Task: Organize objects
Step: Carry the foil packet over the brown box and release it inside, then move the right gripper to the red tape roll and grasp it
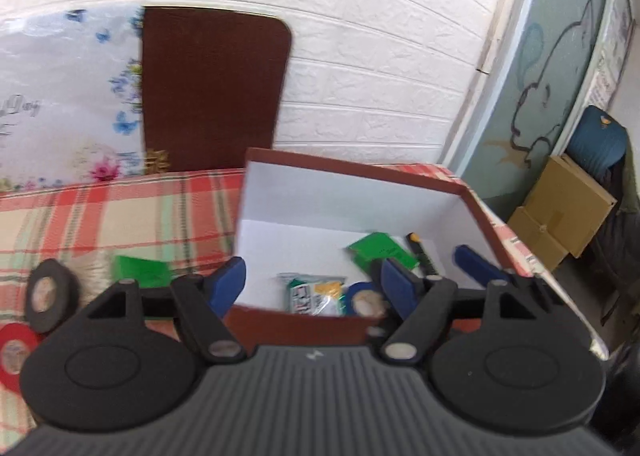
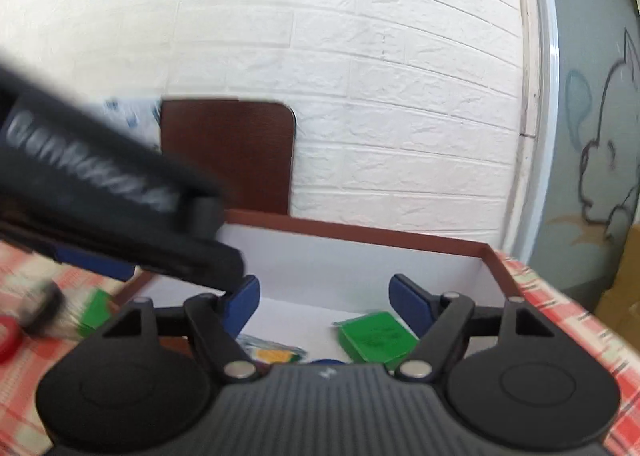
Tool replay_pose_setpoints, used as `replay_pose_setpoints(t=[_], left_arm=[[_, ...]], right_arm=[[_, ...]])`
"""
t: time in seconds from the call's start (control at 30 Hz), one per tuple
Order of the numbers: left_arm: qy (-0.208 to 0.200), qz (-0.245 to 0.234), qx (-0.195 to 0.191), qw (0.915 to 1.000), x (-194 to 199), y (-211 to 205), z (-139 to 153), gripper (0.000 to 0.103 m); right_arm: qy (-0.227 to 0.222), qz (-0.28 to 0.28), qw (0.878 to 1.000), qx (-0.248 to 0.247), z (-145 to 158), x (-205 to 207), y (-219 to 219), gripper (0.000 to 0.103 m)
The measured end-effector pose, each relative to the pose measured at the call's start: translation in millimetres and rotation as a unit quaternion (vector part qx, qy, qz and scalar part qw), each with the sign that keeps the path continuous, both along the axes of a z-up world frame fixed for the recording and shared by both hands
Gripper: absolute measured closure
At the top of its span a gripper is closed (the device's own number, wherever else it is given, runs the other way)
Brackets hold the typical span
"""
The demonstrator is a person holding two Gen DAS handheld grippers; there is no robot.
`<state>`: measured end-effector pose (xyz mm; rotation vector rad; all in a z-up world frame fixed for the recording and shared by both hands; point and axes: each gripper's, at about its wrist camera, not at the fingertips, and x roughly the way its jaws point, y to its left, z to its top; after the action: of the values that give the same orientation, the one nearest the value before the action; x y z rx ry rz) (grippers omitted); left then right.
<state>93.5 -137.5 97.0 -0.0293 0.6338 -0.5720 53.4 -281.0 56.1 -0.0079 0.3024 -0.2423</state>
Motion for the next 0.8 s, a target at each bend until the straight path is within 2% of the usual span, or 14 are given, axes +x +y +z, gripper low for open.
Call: replay_pose_setpoints(t=[0.07,0.13,0.2,0.23,0.27,0.4,0.53,0.63,0.8], left_arm=[[-0.001,0.019,0.001,0.9998,-9.3,21.8,-1.6,0.027],[-0.007,0.032,-0.003,0.9995,-20.9,45.7,-6.7,0.027],[-0.015,0.052,0.017,0.9984,-31.2,64.5,-16.7,0.027],[-0.016,0.063,0.030,0.9974,-35.3,73.0,-23.6,0.027],[-0.013,0.071,0.043,0.9965,-38.7,80.5,-31.2,0.027],[0.011,0.101,0.085,0.9911,-45.0,106.0,-67.1,0.027],[0.037,0.121,0.099,0.9870,-46.7,127.6,-94.6,0.027],[0.030,0.135,0.117,0.9834,-47.5,139.6,-104.8,0.027],[0.016,0.154,0.119,0.9807,-45.4,157.5,-108.1,0.027]], right_arm=[[0.004,0.010,1.000,0.004,2.8,-12.6,3.2,0.027],[0.009,0.030,0.999,0.029,3.9,-23.8,8.3,0.025],[0.018,0.048,0.997,0.062,1.9,-35.3,8.0,0.021],[0.027,0.057,0.995,0.071,-3.4,-48.7,19.0,0.021],[0.040,0.065,0.994,0.075,-6.4,-53.5,11.9,0.021],[0.105,0.093,0.986,0.085,-22.3,-44.0,47.4,0.021],[0.166,0.108,0.977,0.083,-46.1,-31.7,68.6,0.021],[0.190,0.112,0.972,0.085,-55.2,-32.2,74.8,0.020],[0.208,0.113,0.968,0.085,-59.1,-31.5,80.7,0.018]])
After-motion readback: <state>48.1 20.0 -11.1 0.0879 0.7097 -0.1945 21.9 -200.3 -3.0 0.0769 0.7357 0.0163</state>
